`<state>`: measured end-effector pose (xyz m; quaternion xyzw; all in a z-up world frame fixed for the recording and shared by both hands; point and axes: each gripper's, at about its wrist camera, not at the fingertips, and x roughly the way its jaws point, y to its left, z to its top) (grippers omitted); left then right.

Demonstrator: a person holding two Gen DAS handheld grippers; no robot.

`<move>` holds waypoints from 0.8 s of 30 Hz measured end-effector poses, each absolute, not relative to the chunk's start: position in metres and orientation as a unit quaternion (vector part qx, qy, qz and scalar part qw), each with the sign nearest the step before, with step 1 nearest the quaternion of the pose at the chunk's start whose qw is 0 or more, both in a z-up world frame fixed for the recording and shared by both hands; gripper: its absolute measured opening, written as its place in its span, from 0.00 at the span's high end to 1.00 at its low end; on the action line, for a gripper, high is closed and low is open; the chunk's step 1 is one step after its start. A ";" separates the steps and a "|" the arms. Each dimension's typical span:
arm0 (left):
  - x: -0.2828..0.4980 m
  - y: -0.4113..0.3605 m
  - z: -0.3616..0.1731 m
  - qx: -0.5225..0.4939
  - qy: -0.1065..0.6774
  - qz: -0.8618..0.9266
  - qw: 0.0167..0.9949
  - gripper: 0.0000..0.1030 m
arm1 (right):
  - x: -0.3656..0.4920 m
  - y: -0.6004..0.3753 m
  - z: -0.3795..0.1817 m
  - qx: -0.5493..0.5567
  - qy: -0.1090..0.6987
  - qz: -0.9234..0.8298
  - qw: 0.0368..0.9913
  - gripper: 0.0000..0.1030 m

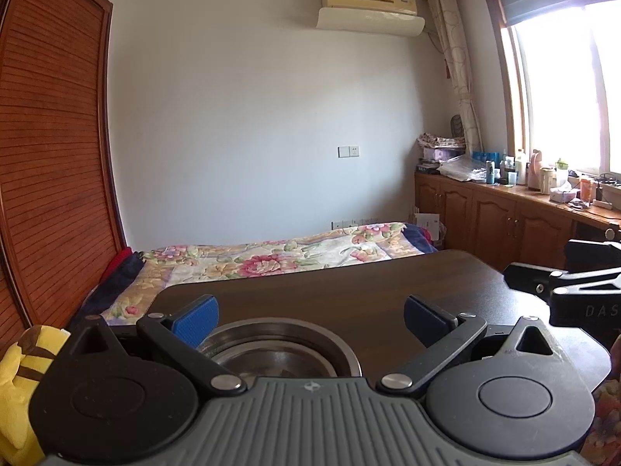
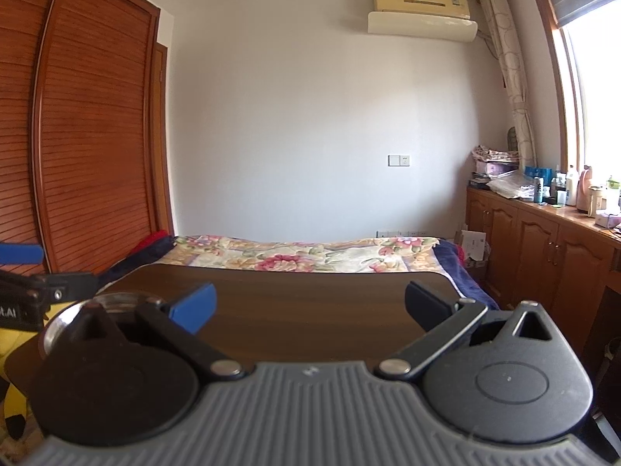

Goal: Organize plates and bowls

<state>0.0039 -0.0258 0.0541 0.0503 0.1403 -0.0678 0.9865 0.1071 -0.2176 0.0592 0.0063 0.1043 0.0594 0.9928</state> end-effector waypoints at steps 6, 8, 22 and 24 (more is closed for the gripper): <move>0.001 -0.021 0.039 0.045 0.156 -0.058 0.985 0.00 | 0.100 -0.214 0.054 0.001 0.100 0.051 0.994 0.00; 0.000 -0.019 0.033 0.042 0.162 -0.056 0.984 0.00 | 0.099 -0.213 0.051 0.001 0.100 0.049 0.994 0.00; 0.000 -0.009 0.006 0.033 0.183 -0.035 0.982 0.00 | 0.101 -0.211 0.017 0.004 0.123 0.035 0.992 0.00; 0.001 -0.010 0.003 0.033 0.186 -0.036 0.981 0.00 | 0.102 -0.212 0.016 0.005 0.125 0.033 0.992 0.00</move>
